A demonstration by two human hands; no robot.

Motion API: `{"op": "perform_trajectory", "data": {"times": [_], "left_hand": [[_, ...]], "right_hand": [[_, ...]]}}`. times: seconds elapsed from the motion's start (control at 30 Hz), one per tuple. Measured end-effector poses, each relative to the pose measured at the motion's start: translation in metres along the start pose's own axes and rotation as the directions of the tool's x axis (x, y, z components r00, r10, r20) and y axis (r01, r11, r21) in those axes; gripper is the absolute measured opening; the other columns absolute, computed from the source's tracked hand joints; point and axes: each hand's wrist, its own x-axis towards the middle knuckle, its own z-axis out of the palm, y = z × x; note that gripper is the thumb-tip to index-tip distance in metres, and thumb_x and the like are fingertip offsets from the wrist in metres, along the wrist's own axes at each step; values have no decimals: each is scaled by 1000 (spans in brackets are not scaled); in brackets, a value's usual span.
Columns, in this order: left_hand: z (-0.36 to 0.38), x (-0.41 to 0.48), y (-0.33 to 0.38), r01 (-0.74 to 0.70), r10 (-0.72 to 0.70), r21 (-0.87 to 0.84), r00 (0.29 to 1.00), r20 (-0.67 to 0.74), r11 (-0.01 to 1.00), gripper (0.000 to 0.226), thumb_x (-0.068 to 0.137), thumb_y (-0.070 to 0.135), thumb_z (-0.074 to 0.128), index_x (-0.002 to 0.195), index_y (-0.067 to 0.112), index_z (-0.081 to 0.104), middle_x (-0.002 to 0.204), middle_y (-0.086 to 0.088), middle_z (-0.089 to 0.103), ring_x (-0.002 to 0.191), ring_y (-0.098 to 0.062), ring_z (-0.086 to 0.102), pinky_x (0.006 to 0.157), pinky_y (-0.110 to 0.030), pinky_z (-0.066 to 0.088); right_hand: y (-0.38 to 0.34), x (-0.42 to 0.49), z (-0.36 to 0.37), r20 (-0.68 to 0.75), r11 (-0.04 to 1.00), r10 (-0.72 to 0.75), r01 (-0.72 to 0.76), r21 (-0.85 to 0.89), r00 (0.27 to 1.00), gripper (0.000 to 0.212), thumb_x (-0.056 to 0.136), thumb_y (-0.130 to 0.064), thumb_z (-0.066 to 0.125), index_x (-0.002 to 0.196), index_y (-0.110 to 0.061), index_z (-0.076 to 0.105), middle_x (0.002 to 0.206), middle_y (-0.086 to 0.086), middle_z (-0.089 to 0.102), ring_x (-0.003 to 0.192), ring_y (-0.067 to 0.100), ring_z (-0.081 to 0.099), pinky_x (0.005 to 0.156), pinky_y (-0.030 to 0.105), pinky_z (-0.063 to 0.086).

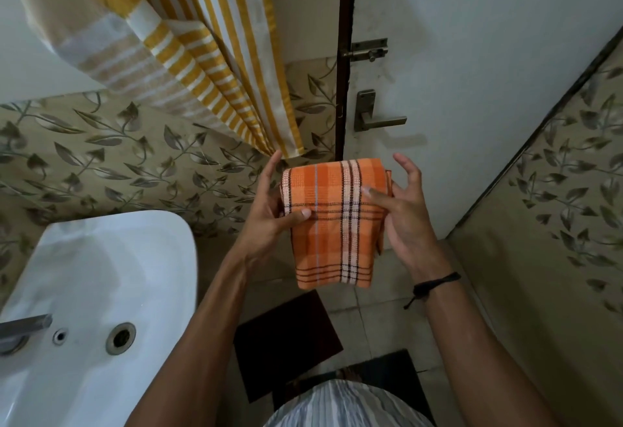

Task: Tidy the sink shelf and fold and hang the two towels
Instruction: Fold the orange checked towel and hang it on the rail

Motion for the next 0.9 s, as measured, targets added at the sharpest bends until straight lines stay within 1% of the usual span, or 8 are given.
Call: {"op": "perform_trajectory", "data": {"times": [0.13,0.27,0.43,0.57,0.67,0.77,0.83,0.9], "left_hand": [[-2,-5,6,-61,56,98,997,45,993,103,85,-8,68,160,34,10,150,-5,48,134,-24,56,101,-40,53],[-9,-4,10,-61,56,57,995,86,997,114,83,-9,71,161,38,3,160,-9,38,141,-30,48,107,-52,49],[-17,-5,24,-43,45,-79,999,18,996,105,82,-14,65,160,36,17,139,-30,57,120,-38,64,96,-48,57],[-24,-7,38,-102,102,7,994,-28,995,100,84,-13,63,161,33,18,130,-20,66,118,-34,66,98,-48,55],[-27,-10,50,-168,171,90,985,-35,982,100,87,-12,64,161,34,15,146,-20,54,131,-36,58,105,-53,50],[-31,-12,63,-205,209,143,978,-13,968,106,86,-13,65,159,41,11,147,-21,52,129,-39,57,103,-53,51],[-34,-14,72,-227,234,166,972,-23,959,110,84,-13,67,158,44,9,152,-18,46,134,-39,53,107,-57,48],[-36,-16,80,-257,271,205,962,-39,944,115,83,-14,69,159,42,4,163,-11,31,144,-33,43,112,-60,41]], "right_hand": [[7,-4,-2,32,995,-47,49,-87,998,85,77,12,73,142,-28,36,118,6,68,106,16,70,79,31,59],[7,-4,3,98,979,-131,144,-141,987,75,76,14,72,135,-25,45,130,7,62,115,15,65,87,32,57],[3,4,11,129,975,-165,181,-126,978,72,77,21,67,132,-21,47,118,7,65,107,20,66,90,42,57],[-4,10,24,174,976,-178,196,-92,968,74,80,22,63,132,-26,46,116,6,64,104,18,66,86,42,59],[-11,11,38,223,965,-223,248,-87,949,80,82,21,63,141,-26,36,121,4,63,107,14,65,89,38,58],[-16,14,51,261,935,-298,336,-116,918,86,81,19,67,144,-25,30,133,12,56,120,20,62,97,37,55],[-22,17,59,293,935,-301,341,-97,907,88,79,20,68,144,-26,29,137,17,53,123,24,60,97,40,54],[-30,21,67,315,949,-281,312,-49,906,89,79,22,66,143,-28,30,132,14,56,118,23,63,93,38,56]]}}
